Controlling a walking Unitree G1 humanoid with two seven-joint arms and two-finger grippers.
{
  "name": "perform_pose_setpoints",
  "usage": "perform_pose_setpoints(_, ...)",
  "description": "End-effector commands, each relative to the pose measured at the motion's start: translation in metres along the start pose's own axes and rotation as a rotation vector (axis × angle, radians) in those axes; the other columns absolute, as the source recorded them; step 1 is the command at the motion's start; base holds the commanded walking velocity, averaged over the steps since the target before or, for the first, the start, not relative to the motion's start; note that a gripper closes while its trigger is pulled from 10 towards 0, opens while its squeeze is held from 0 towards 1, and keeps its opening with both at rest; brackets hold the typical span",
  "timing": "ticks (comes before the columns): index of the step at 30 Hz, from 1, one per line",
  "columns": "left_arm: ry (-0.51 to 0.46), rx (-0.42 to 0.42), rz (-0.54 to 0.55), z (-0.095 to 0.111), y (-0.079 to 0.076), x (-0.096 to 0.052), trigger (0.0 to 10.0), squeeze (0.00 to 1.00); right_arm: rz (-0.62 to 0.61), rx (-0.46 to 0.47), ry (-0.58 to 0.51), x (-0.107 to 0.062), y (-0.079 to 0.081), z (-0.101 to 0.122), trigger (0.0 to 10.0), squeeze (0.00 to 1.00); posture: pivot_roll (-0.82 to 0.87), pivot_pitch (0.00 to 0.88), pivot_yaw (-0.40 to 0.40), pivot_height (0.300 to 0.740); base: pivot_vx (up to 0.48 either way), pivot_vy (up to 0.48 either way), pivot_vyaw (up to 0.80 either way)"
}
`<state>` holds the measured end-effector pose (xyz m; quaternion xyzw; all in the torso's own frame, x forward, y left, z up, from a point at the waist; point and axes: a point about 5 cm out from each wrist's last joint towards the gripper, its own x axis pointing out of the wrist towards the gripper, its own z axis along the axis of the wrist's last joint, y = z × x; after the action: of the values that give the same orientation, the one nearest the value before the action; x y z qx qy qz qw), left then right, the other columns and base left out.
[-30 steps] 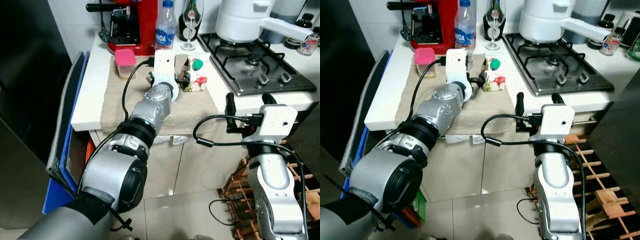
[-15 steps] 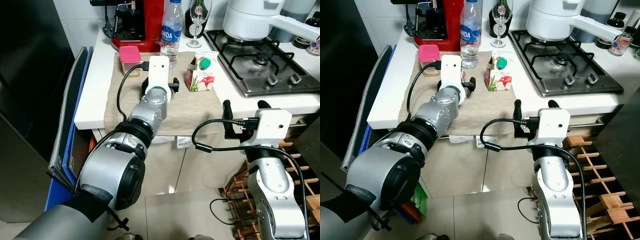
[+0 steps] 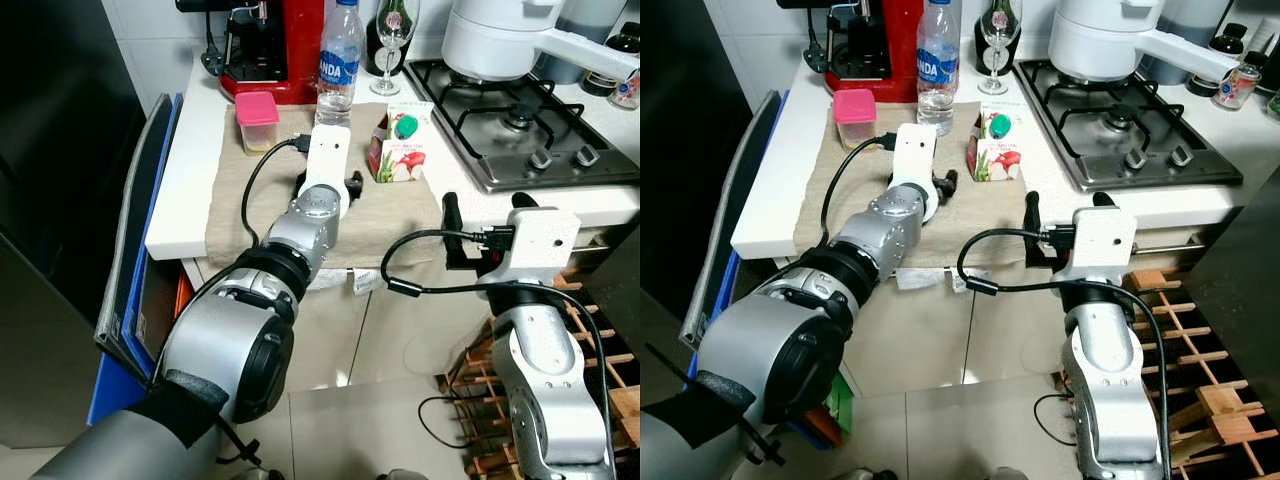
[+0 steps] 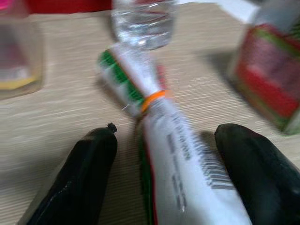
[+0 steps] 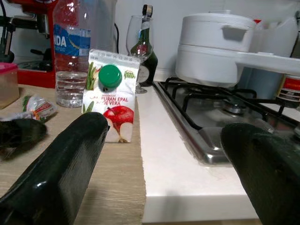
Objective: Restocking fridge
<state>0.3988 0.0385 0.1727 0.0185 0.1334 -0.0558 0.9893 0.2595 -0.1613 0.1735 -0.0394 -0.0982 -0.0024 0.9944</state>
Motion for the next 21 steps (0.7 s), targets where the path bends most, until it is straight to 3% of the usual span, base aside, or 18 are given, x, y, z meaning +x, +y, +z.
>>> perform_pose_setpoints(1, 0.02, -0.006, 0.037, -0.006, 0.006, 0.0, 0.0, 0.0, 0.013, 0.001, -0.004, 0.003, 0.001, 0.0, 10.0, 0.08, -0.23, 0.0, 0.026, 0.74, 0.0, 0.0, 0.0)
perform_pose_setpoints(7, 0.051, -0.035, 0.006, -0.012, 0.005, 0.0, 0.0, 0.0, 0.02, 0.003, -0.016, 0.011, 0.003, 0.001, 10.0, 0.08, -0.22, 0.0, 0.027, 0.74, 0.0, 0.0, 0.0)
perform_pose_setpoints(21, -0.026, 0.036, -0.11, -0.008, -0.011, -0.002, 0.0, 0.0, -0.001, -0.002, -0.031, 0.019, 0.0, 0.0, 10.0, 0.08, -0.22, 0.0, 0.031, 0.74, 0.0, 0.0, 0.0)
